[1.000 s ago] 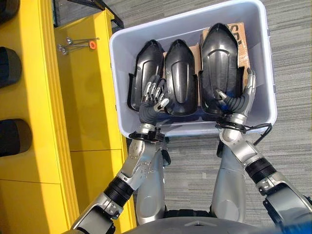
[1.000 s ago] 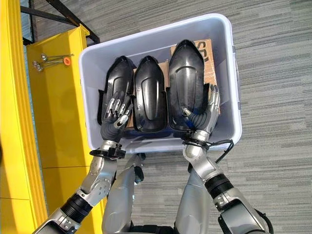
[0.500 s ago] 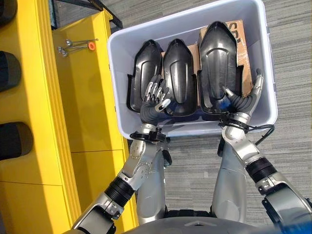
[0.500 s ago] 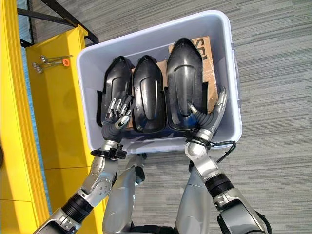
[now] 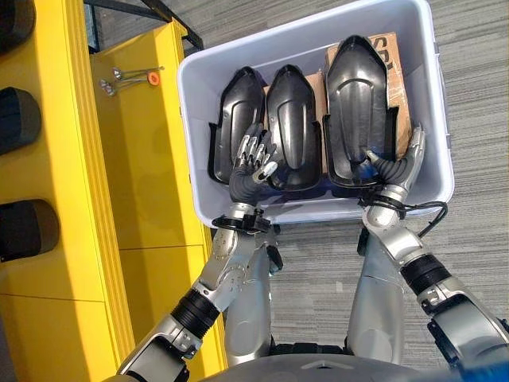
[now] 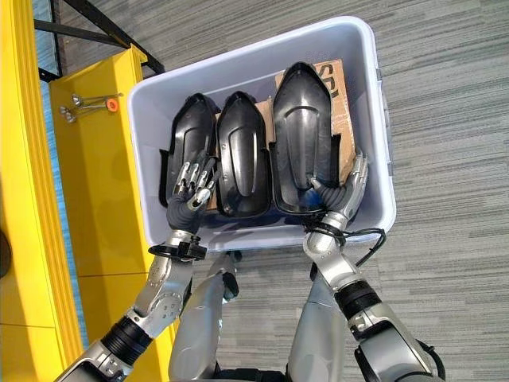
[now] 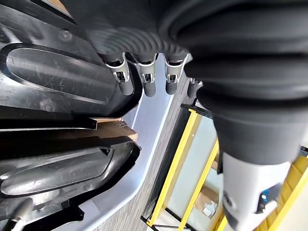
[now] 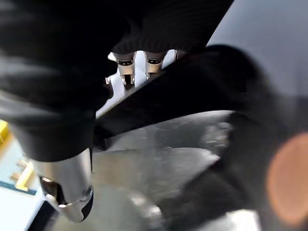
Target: Move parts from the plastic box to the shelf.
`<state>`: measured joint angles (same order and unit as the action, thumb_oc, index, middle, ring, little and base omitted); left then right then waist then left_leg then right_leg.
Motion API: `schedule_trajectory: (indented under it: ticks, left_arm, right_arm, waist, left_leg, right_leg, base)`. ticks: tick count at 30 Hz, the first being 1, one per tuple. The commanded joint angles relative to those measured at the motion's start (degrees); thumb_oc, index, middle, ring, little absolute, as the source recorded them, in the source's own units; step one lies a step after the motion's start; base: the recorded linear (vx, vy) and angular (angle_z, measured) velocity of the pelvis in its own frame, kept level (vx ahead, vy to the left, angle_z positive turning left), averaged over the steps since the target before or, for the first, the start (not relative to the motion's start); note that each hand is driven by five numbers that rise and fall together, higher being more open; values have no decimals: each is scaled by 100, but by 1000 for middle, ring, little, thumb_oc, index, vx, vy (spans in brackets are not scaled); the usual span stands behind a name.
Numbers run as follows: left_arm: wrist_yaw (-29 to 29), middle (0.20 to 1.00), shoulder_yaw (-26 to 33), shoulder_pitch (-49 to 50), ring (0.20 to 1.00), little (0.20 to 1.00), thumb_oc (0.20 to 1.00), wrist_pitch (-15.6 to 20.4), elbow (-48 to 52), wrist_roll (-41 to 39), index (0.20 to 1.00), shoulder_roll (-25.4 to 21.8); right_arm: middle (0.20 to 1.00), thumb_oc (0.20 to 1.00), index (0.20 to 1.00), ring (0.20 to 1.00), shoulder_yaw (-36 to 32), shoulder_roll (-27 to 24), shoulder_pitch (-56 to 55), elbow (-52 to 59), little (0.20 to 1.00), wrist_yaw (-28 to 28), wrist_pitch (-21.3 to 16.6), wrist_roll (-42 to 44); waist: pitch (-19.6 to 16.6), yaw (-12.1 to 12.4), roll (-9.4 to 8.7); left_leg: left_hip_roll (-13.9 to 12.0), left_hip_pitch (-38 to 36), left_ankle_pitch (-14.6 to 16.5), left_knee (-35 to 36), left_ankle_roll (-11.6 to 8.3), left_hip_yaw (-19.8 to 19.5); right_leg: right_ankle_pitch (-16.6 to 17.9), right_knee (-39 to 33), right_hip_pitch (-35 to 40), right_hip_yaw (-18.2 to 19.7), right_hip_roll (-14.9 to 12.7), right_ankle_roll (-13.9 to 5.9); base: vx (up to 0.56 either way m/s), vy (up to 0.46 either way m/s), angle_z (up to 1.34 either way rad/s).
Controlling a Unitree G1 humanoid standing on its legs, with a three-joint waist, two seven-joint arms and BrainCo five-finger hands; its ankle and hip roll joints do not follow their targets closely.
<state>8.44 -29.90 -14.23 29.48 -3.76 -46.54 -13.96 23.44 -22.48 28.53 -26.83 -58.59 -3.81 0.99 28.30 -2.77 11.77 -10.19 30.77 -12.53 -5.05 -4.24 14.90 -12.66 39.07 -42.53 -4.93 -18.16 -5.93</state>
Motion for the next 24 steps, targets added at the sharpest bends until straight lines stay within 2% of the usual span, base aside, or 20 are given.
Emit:
schedule_trajectory:
  ticks: [1,3,8,17,18,19,24]
  left_arm:
    - [-216,1000,33,-239,1000,1000,1000,156,176,76,1000,15]
    - [-219,1000,9,-251,1000,1000,1000,133,140,55,1000,3]
    - [-276,1000,-3,-283,1000,1000,1000,152,59,97,1000,7]
    - [-375,1000,5,-395,1000,1000,1000,-4,-20,21,1000,-86]
    - [-364,1000,11,-405,1000,1000,1000,-17,-21,26,1000,-96]
    - [-376,1000,17,-428,1000,1000,1000,-24,-42,28,1000,-109]
    - [-462,1000,8,-477,1000,1000,1000,-63,-89,-11,1000,-180]
  right_arm:
    - [1000,1000,1000,1000,-140,131,272,17,1000,-53,96,-128]
    - [1000,1000,1000,1000,-117,147,312,-77,1000,-84,191,136]
    - [1000,1000,1000,1000,-166,223,373,-598,1000,-12,46,600]
    - [1000,1000,1000,1000,-67,190,597,-1307,1000,253,652,605]
    - [667,667,667,667,-49,190,629,-1370,667,274,716,590]
    - [200,200,200,200,-20,192,671,-1479,200,260,803,616]
    - [200,200,200,200,67,141,858,-1960,200,263,1071,508]
  waist:
    - [149,60,151]
    - [149,83,145]
    - [149,138,139]
    - [149,246,88]
    - [149,258,78]
    - [149,279,63]
    - [149,371,27]
  left_leg:
    - [438,3,1029,-286,53,5]
    - [434,12,1030,-292,55,5]
    - [433,46,1038,-310,69,-38]
    - [429,147,1081,-447,91,-103]
    - [425,172,1087,-472,93,-114]
    - [422,201,1091,-500,98,-129]
    - [432,280,1117,-584,127,-200]
  right_leg:
    - [-135,-354,216,-475,674,536]
    - [-126,-357,225,-493,664,532]
    - [-117,-341,226,-498,657,525]
    - [-132,-276,245,-586,614,536]
    - [-138,-257,235,-593,613,537]
    - [-137,-241,231,-604,613,538]
    - [-146,-169,228,-671,592,541]
  base:
    - [0,0,0]
    - [6,-16,1]
    - [9,-27,2]
    - [24,-38,3]
    - [17,-39,5]
    - [17,-61,13]
    - [9,-45,8]
